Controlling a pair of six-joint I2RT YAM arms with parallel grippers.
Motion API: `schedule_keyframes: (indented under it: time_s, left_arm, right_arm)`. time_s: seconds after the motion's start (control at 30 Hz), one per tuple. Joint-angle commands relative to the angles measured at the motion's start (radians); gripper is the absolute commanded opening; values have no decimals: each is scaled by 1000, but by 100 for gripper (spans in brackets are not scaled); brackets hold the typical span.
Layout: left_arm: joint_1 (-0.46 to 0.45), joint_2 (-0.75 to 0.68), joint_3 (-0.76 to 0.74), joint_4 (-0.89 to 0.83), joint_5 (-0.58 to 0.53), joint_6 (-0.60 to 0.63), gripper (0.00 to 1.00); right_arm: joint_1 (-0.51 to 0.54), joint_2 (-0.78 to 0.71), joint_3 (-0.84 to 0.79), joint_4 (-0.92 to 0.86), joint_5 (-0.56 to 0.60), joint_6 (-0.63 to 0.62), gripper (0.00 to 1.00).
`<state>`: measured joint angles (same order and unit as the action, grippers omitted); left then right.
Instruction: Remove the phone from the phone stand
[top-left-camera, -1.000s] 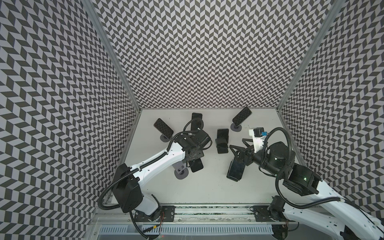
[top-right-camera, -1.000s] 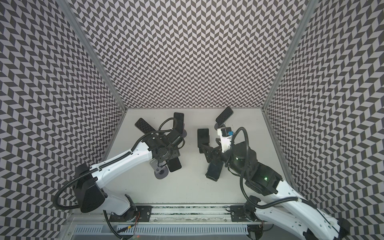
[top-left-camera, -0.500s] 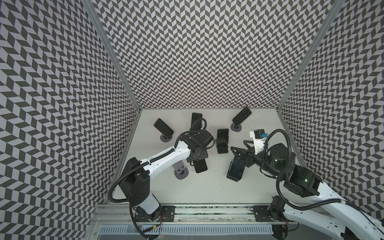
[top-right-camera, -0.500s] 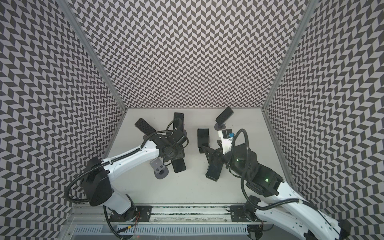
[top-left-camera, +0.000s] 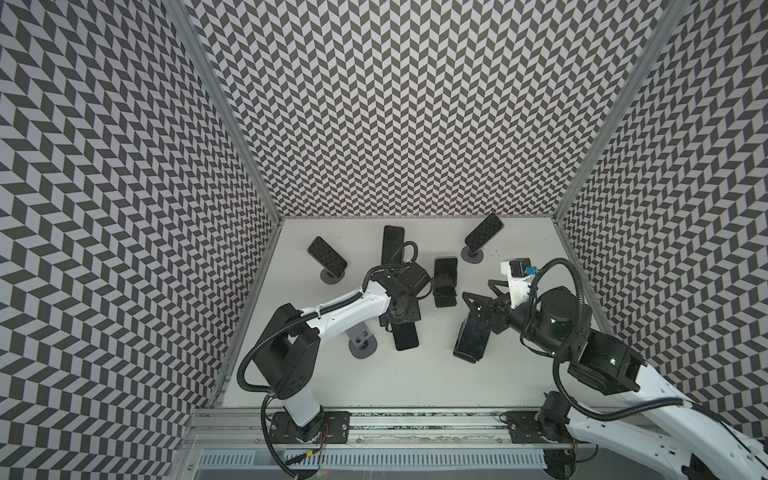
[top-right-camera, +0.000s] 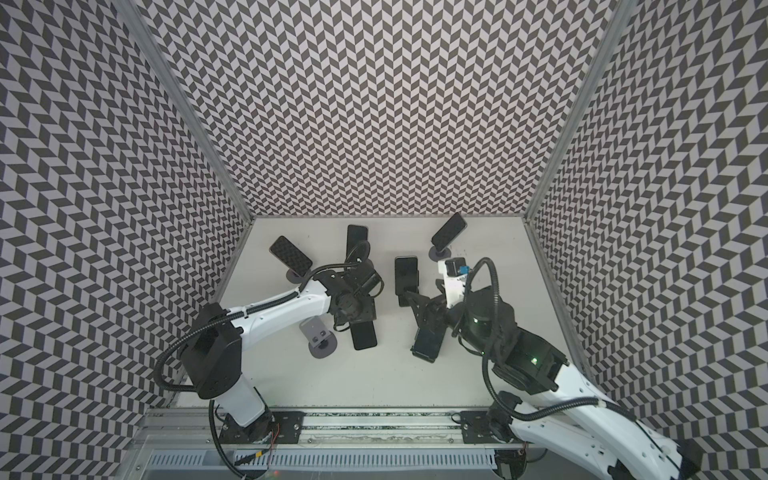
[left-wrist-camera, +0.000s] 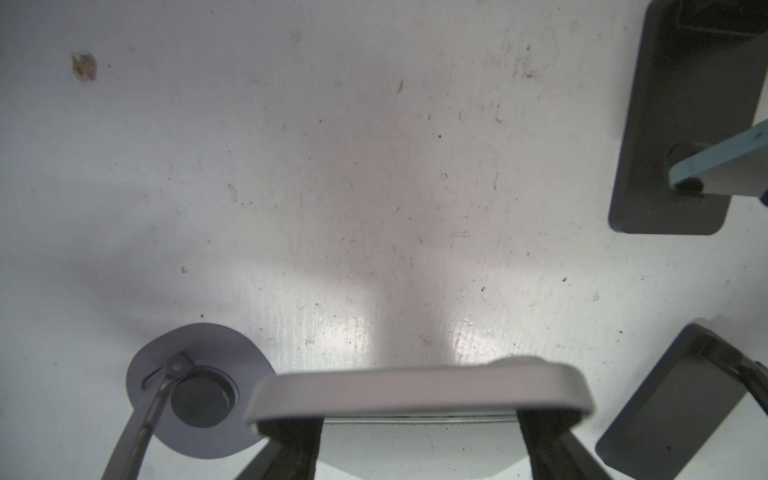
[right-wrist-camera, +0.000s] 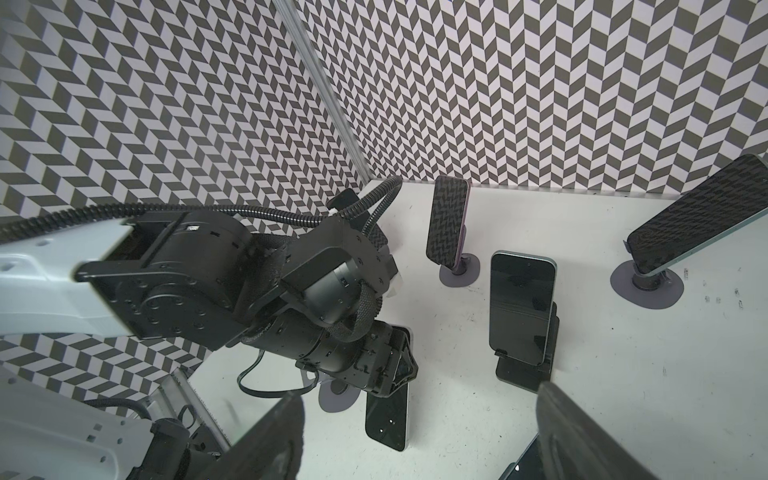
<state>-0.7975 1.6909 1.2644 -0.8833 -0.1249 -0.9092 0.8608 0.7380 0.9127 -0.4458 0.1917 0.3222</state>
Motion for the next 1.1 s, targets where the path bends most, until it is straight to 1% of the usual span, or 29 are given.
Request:
schedule_keyframes:
  time_s: [0.0, 0.3, 0.6, 0.77, 0.87, 1.07]
  left_arm:
    - [9, 7, -14, 39, 26, 22, 65]
    - [10, 27, -61, 72, 83, 42, 65]
    - [4, 33, -89, 76, 92, 43, 65]
    - [-3, 41, -88, 77, 96, 49, 65]
    - [-2, 67, -82, 87, 107, 79, 66]
    - [-2, 127, -21, 43, 66, 137, 66]
  right_arm:
    - [-5, -11, -3, 22, 17, 3, 84]
    - [-5, -20, -12, 19, 5, 17, 84]
    - [-5, -29, -23, 13, -21, 23, 84]
    - [-5, -29, -25, 10, -35, 23, 84]
    - [-5, -27, -28, 9, -47, 20, 84]
    - [-5, -27, -33, 10, -71, 18, 85]
